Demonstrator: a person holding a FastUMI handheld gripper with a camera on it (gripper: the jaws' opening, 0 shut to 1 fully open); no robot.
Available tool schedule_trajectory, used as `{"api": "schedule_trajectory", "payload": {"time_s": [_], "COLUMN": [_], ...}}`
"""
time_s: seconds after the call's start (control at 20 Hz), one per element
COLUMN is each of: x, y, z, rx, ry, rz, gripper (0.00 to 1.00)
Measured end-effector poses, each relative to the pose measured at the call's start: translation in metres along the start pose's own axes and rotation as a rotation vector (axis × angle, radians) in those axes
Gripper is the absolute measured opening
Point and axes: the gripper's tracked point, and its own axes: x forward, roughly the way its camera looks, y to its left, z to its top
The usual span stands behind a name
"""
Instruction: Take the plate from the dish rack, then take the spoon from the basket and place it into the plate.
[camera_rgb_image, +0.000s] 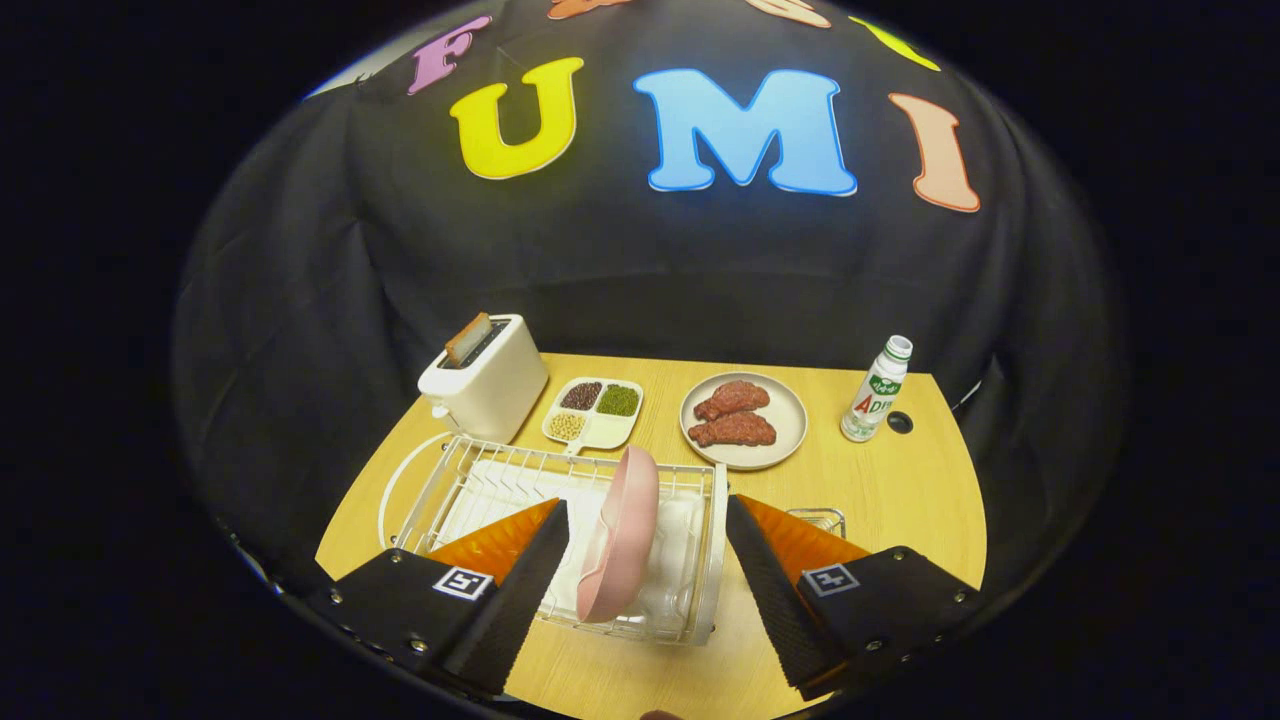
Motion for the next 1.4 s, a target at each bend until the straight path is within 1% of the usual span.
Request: {"api": "schedule_trajectory", "payload": {"time_s": [0.25, 0.35, 0.45, 0.5, 0.65, 0.7, 0.75, 0.8, 0.85, 0.9, 1.1, 1.35, 1.4], "x": [0.049, 0.067, 0.079, 0.084, 0.092, 0.090, 0.089, 0.092, 0.088, 0.090, 0.078, 0.071, 0.068], "y": [0.004, -0.001, -0.008, -0.010, -0.009, -0.010, -0.014, -0.020, -0.022, -0.020, -0.018, -0.021, -0.026], "z": [-0.021, -0.028, -0.036, -0.040, -0.056, -0.055, -0.056, -0.054, -0.049, -0.050, -0.038, -0.030, -0.022], "rx": [0.068, 0.064, 0.045, 0.051, 0.127, 0.119, 0.096, 0.058, 0.027, 0.006, -0.078, -0.126, -0.169], "ry": [0.183, 0.245, 0.297, 0.320, 0.418, 0.441, 0.453, 0.463, 0.462, 0.474, 0.509, 0.526, 0.517], "rz": [0.024, 0.002, -0.027, -0.044, -0.080, -0.089, -0.113, -0.154, -0.184, -0.200, -0.256, -0.332, -0.366], "gripper": [0.97, 0.97, 0.87, 0.79, 0.42, 0.31, 0.29, 0.26, 0.26, 0.17, 0.17, 0.17, 0.17]}}
